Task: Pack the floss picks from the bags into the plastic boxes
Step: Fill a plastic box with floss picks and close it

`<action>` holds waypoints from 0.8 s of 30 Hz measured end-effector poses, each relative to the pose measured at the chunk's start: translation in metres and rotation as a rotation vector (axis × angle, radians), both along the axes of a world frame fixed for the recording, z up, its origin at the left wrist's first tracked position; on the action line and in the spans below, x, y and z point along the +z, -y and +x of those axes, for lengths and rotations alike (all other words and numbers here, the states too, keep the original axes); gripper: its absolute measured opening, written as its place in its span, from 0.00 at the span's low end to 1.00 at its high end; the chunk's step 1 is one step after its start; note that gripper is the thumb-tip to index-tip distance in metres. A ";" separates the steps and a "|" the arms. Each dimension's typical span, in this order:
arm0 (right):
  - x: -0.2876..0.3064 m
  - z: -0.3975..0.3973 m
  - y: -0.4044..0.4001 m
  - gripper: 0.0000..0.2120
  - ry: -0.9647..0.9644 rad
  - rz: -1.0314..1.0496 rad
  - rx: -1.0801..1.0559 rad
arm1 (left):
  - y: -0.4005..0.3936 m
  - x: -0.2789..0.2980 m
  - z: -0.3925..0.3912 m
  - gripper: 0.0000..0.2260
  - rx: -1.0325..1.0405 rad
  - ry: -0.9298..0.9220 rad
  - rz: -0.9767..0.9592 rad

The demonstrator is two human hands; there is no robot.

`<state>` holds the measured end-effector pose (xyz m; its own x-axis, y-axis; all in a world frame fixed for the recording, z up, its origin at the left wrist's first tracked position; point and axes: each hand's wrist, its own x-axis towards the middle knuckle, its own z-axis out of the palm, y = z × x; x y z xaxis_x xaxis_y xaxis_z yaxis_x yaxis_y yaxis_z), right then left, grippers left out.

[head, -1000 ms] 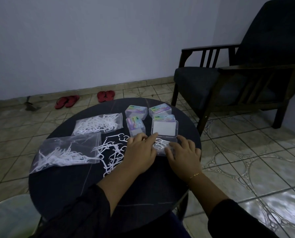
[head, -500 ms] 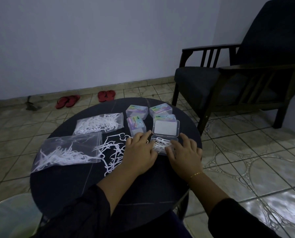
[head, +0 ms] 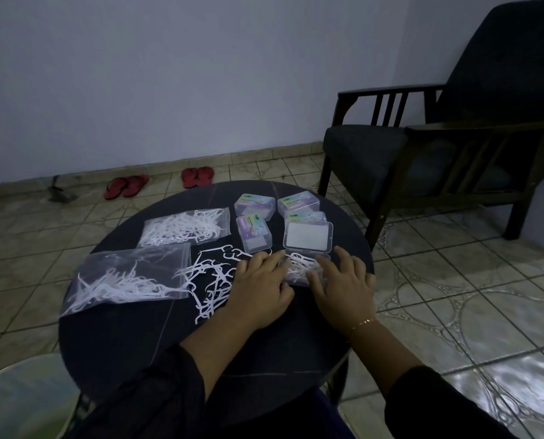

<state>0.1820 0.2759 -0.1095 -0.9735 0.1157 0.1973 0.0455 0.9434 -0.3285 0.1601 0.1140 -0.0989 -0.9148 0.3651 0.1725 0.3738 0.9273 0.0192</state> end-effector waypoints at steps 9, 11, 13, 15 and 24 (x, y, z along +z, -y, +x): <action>-0.001 0.000 0.000 0.18 -0.037 -0.012 0.037 | 0.000 0.002 0.001 0.25 -0.065 -0.038 0.051; -0.002 0.000 -0.001 0.17 -0.051 0.001 0.056 | -0.002 0.004 0.001 0.24 -0.095 -0.027 0.073; -0.003 -0.001 -0.002 0.16 -0.068 0.029 0.090 | -0.005 0.006 -0.001 0.23 -0.114 -0.017 0.074; -0.004 -0.001 -0.002 0.17 -0.061 0.058 0.117 | -0.007 0.006 -0.003 0.22 -0.127 -0.014 0.062; 0.000 -0.001 -0.003 0.21 -0.001 0.084 0.150 | -0.011 0.006 -0.008 0.24 -0.118 -0.001 -0.014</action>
<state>0.1811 0.2786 -0.1091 -0.9784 -0.0474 0.2011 -0.0977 0.9637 -0.2486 0.1520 0.1254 -0.0932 -0.8652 0.4726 0.1675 0.4803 0.8771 0.0059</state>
